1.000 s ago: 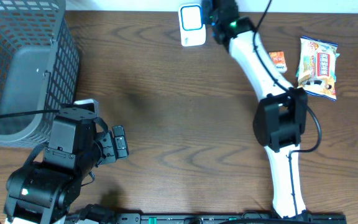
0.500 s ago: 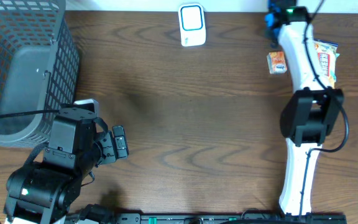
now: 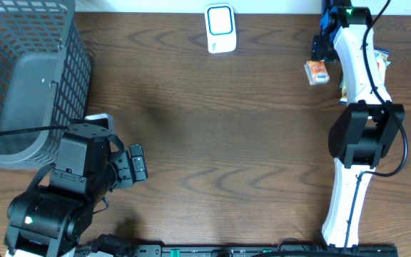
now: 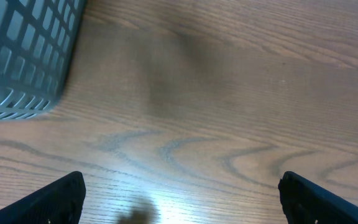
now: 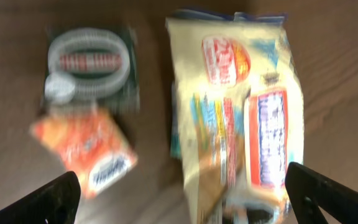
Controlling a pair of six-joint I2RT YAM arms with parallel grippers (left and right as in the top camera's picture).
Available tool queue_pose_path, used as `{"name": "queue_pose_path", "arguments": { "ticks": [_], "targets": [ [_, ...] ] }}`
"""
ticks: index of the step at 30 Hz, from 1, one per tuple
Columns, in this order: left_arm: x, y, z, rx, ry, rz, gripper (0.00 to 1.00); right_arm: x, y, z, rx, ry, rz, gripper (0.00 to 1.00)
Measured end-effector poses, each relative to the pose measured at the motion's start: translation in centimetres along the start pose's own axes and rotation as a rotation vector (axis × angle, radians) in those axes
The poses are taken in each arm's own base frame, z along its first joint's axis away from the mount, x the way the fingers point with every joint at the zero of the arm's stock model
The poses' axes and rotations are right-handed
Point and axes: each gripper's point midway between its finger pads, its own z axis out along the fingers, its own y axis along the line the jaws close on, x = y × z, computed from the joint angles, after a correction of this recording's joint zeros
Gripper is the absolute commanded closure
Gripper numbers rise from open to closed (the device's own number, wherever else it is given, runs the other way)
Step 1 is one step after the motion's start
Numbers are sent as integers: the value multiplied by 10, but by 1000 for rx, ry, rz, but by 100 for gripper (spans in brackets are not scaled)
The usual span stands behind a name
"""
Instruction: Scan the item barcode
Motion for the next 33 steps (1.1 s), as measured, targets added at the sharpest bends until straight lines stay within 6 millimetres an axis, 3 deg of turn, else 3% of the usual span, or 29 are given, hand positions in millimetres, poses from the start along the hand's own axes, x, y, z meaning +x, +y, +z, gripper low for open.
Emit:
{"name": "queue_pose_path", "arguments": {
  "ticks": [3, 6, 11, 17, 24, 33],
  "targets": [
    [0, 0, 0, 0, 0, 0, 2, 10, 0, -23, -33, 24, 8, 1],
    [0, 0, 0, 0, 0, 0, 2, 16, 1, -64, -117, 19, 23, 1],
    [0, 0, 0, 1, 0, 0, 2, 33, -1, -167, -360, -43, 48, 1],
    [0, 0, 0, 1, 0, 0, 2, 76, 5, -258, -559, -77, -19, 1],
    [0, 0, 0, 0, 0, 0, 2, 131, 39, -326, -644, -121, -218, 1],
    [0, 0, 0, 1, 0, 0, 2, 195, 46, -392, -690, -251, -415, 1]
  ]
}}
